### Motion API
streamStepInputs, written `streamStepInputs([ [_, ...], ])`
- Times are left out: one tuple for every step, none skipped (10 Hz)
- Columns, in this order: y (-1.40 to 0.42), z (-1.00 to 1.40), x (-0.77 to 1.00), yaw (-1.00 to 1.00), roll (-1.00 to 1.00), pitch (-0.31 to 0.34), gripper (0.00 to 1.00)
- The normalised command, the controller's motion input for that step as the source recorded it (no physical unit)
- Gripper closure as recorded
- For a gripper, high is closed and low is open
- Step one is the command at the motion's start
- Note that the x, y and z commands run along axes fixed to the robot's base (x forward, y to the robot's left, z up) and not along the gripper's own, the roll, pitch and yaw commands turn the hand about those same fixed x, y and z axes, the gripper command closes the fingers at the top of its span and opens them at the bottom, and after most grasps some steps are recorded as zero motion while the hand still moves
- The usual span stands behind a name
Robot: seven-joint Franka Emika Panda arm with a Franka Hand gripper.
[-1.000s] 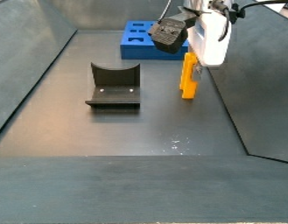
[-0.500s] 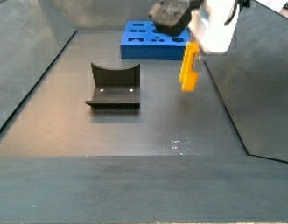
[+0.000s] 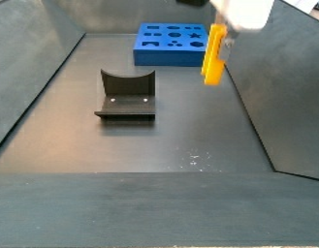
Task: Pick up the arch object. Move up. Rotate the arch object. Move to above the board. Insert the arch object.
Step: Move to above the board.
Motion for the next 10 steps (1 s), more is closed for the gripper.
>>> streamStepInputs([
  [0.09, 1.0, 0.01, -0.06, -0.18, 0.063, 1.0],
  [0.08, 1.0, 0.01, -0.06, -0.16, 0.074, 1.0],
  [0.08, 1.0, 0.01, -0.06, -0.15, 0.076, 1.0],
  [0.08, 1.0, 0.01, -0.06, -0.14, 0.079, 1.0],
  [0.08, 1.0, 0.01, -0.06, -0.12, 0.079, 1.0],
  [0.08, 1.0, 0.01, -0.06, -0.11, 0.082, 1.0],
  [0.08, 1.0, 0.01, -0.06, -0.1, 0.083, 1.0],
  [0.08, 1.0, 0.01, -0.06, -0.09, 0.083, 1.0],
  [0.07, 1.0, 0.01, -0.06, -0.08, 0.082, 1.0],
  [0.07, 1.0, 0.01, -0.06, -0.07, 0.084, 1.0],
])
